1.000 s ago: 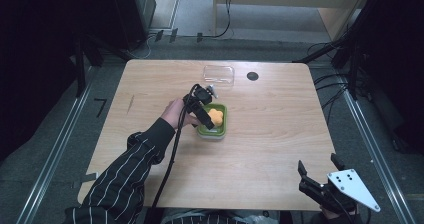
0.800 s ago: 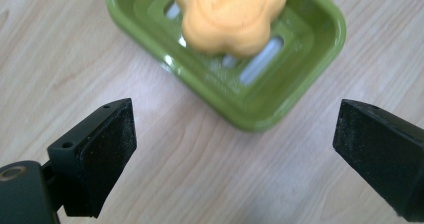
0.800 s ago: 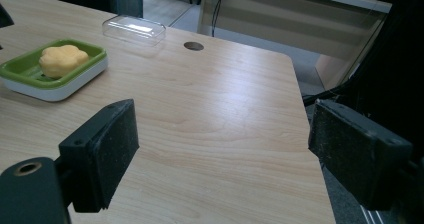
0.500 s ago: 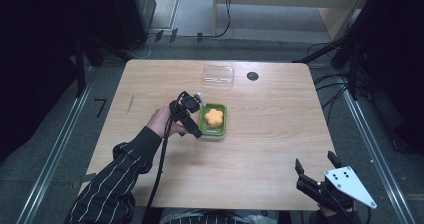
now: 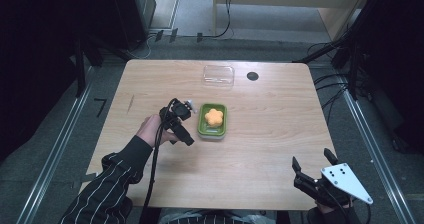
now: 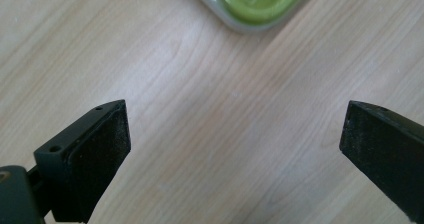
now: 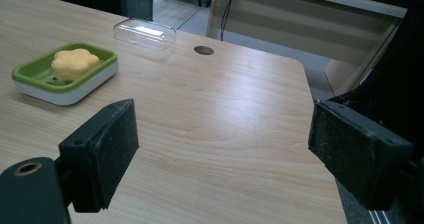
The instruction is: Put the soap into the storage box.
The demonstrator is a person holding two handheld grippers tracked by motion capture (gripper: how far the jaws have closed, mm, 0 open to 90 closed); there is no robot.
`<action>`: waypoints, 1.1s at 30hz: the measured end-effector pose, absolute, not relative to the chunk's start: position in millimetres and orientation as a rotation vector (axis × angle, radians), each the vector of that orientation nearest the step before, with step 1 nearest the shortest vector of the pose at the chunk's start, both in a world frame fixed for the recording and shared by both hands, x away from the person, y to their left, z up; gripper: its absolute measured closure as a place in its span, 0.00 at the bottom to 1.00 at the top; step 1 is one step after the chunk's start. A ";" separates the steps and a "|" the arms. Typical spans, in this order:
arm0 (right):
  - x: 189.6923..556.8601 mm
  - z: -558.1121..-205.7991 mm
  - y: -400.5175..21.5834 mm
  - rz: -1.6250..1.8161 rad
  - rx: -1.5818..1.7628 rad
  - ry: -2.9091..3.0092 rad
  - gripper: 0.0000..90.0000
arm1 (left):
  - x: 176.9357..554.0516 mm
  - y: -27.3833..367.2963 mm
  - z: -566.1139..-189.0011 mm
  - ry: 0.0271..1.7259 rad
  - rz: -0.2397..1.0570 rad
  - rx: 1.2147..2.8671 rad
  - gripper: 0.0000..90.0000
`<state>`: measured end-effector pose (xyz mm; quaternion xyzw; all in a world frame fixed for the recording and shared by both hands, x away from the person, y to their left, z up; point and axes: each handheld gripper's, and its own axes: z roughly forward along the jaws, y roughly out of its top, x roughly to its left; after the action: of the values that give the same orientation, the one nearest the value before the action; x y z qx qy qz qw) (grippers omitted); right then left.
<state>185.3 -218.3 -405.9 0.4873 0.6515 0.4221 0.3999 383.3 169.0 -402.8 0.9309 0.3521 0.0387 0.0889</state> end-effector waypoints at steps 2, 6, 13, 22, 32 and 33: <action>186.7 -405.9 -216.8 1.072 1.230 1.651 0.15 | 375.7 174.7 -403.5 1.052 0.114 2.777 0.00; 188.2 -405.7 -215.8 1.075 1.222 1.658 0.15 | 366.3 181.5 -405.7 1.074 0.115 2.775 0.00; 190.2 -405.6 -214.6 1.081 1.216 1.660 0.15 | 351.9 194.0 -409.7 1.109 0.108 2.779 0.00; 192.6 -405.5 -212.7 1.090 1.211 1.667 0.15 | 333.9 208.3 -419.5 1.145 0.079 2.789 0.00; 194.0 -405.4 -211.2 1.093 1.203 1.672 0.15 | 314.8 220.0 -428.7 1.155 0.050 2.813 0.00; 194.0 -405.4 -211.3 1.093 1.203 1.671 0.15 | 312.6 220.8 -429.8 1.156 0.049 2.814 0.00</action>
<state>194.0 -211.3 -405.4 0.4744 0.6588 0.4309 0.3941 312.6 220.8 -429.8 0.9238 0.3794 0.0161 0.0496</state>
